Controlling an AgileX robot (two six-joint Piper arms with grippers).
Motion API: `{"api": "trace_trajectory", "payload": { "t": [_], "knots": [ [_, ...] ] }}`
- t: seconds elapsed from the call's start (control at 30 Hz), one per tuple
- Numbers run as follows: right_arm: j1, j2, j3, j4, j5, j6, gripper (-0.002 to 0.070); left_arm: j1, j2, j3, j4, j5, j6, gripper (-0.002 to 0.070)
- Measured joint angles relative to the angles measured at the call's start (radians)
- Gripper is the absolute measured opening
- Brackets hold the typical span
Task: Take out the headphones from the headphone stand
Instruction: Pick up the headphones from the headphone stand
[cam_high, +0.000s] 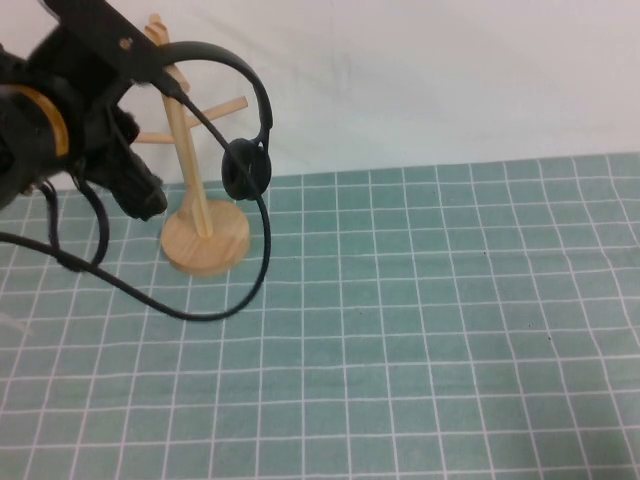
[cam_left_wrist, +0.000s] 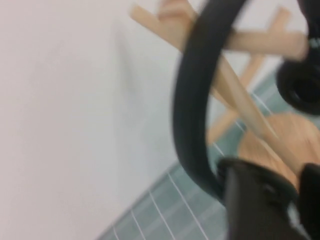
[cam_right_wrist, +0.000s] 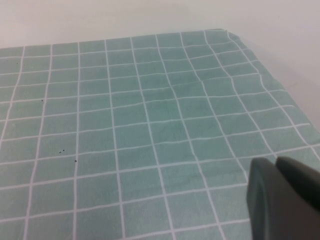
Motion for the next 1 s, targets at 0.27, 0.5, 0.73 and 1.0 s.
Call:
{"api": "trace_trajectory", "payload": {
  "t": [0.27,0.5,0.73,1.0],
  "knots": [
    [0.0,0.0,0.0,0.0,0.0,0.0,-0.0008,0.018,0.057,-0.003,0.088,-0.114,-0.029,0.0506],
    [0.0,0.0,0.0,0.0,0.0,0.0,-0.0008,0.028,0.13,-0.003,0.344,-0.126,-0.235,0.0524],
    [0.0,0.0,0.0,0.0,0.0,0.0,-0.0008,0.072,0.178,-0.005,0.608,-0.158,-0.468,0.0525],
    [0.0,0.0,0.0,0.0,0.0,0.0,-0.0008,0.119,0.249,-0.027,0.672,-0.209,-0.549,0.0525]
  ]
}}
